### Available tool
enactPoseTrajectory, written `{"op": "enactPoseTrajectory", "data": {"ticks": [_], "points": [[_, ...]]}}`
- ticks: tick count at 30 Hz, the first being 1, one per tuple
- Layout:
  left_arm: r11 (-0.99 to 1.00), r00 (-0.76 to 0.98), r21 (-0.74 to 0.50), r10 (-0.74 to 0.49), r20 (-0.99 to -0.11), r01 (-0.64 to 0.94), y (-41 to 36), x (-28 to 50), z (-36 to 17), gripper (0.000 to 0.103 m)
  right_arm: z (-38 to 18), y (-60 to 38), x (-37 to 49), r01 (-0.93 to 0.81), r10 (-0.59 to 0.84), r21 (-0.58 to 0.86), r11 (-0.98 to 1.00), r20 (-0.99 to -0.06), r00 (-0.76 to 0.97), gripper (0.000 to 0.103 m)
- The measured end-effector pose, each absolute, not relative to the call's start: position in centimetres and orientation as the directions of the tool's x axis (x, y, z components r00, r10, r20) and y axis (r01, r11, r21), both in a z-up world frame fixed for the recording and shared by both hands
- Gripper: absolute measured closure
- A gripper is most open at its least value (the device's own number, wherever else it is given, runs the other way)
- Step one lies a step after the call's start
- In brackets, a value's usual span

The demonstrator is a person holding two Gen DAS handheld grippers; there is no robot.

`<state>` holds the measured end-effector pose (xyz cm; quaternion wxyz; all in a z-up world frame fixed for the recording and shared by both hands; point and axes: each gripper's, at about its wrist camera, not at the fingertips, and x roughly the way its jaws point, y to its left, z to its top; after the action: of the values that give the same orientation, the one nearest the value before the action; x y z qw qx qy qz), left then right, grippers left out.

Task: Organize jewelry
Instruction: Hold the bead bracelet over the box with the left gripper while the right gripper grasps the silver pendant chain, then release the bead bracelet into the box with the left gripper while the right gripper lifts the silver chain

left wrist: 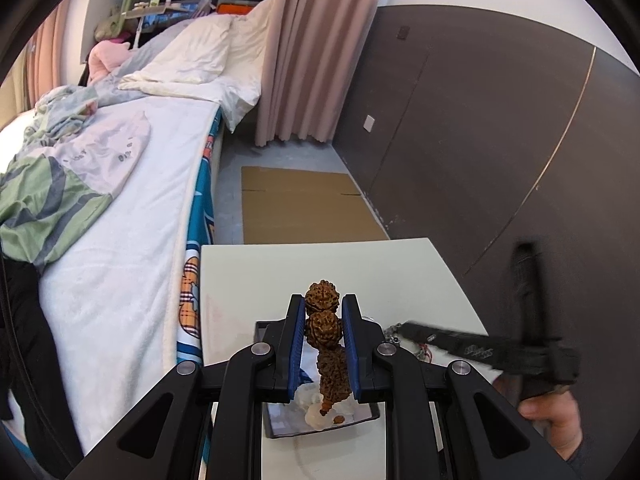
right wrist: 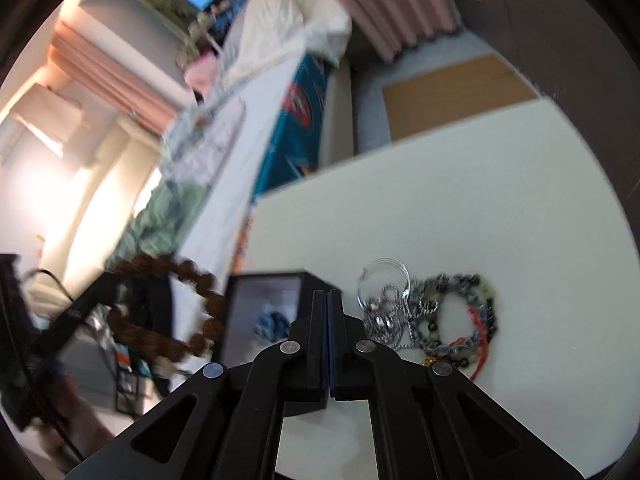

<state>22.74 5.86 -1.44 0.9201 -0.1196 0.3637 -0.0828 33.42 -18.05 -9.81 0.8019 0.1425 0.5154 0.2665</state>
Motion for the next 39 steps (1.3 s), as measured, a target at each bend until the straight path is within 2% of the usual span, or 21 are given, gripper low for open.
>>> {"op": "enactPoseTrajectory", "data": {"ticks": [4, 6, 8, 10, 15, 19, 20, 21, 23, 25, 34, 39], "points": [[0.961, 0.724, -0.273, -0.22, -0.653, 0.046, 6.7, 22.6, -1.4, 0.084, -12.3, -16.4, 34.1, -0.301, 0.553, 0.479, 0.825, -0.793, 0.254, 0.099], [0.962, 0.722, -0.268, -0.213, -0.658, 0.039, 6.9, 22.6, -1.5, 0.084, -12.9, -15.9, 34.3, -0.32, 0.531, 0.448, 0.835, -0.808, 0.254, 0.091], [0.963, 0.72, -0.267, -0.208, -0.662, 0.032, 7.2, 22.8, -1.7, 0.084, -13.2, -15.3, 34.4, -0.34, 0.519, 0.427, 0.838, -0.816, 0.255, 0.067], [0.963, 0.718, -0.266, -0.205, -0.665, 0.028, 7.3, 22.9, -1.7, 0.084, -13.5, -15.1, 34.3, -0.355, 0.502, 0.401, 0.844, -0.823, 0.265, 0.061], [0.963, 0.713, -0.269, -0.21, -0.669, 0.031, 6.8, 23.5, -2.0, 0.084, -14.5, -15.2, 34.9, -0.373, 0.476, 0.367, 0.852, -0.839, 0.262, 0.061], [0.961, 0.703, -0.275, -0.223, -0.675, 0.041, 5.9, 24.1, -2.3, 0.084, -14.9, -14.8, 34.5, -0.43, 0.447, 0.31, 0.848, -0.854, 0.267, 0.068], [0.96, 0.699, -0.278, -0.229, -0.677, 0.046, 5.6, 24.3, -2.5, 0.084, -14.9, -14.6, 34.3, -0.45, 0.424, 0.273, 0.85, -0.861, 0.279, 0.075], [0.959, 0.696, -0.28, -0.234, -0.679, 0.049, 5.4, 24.4, -2.7, 0.084, -14.9, -14.6, 34.4, -0.451, 0.422, 0.27, 0.851, -0.863, 0.279, 0.076], [0.957, 0.69, -0.284, -0.241, -0.682, 0.054, 5.0, 24.6, -2.9, 0.084, -14.9, -15.2, 34.4, -0.44, 0.449, 0.312, 0.842, -0.857, 0.254, 0.084], [0.954, 0.681, -0.292, -0.254, -0.687, 0.061, 4.5, 24.8, -3.4, 0.084, -14.7, -15.7, 34.1, -0.427, 0.45, 0.319, 0.846, -0.856, 0.252, 0.085], [0.937, 0.637, -0.339, -0.313, -0.704, 0.086, 2.8, 25.4, -5.1, 0.084, -13.2, -18.6, 32.6, -0.362, 0.527, 0.425, 0.83, -0.81, 0.259, 0.085], [0.914, 0.604, -0.402, -0.348, -0.717, 0.049, 3.4, 26.0, -6.7, 0.083, -11.7, -19.6, 32.2, -0.332, 0.577, 0.486, 0.809, -0.766, 0.284, 0.085]]}}
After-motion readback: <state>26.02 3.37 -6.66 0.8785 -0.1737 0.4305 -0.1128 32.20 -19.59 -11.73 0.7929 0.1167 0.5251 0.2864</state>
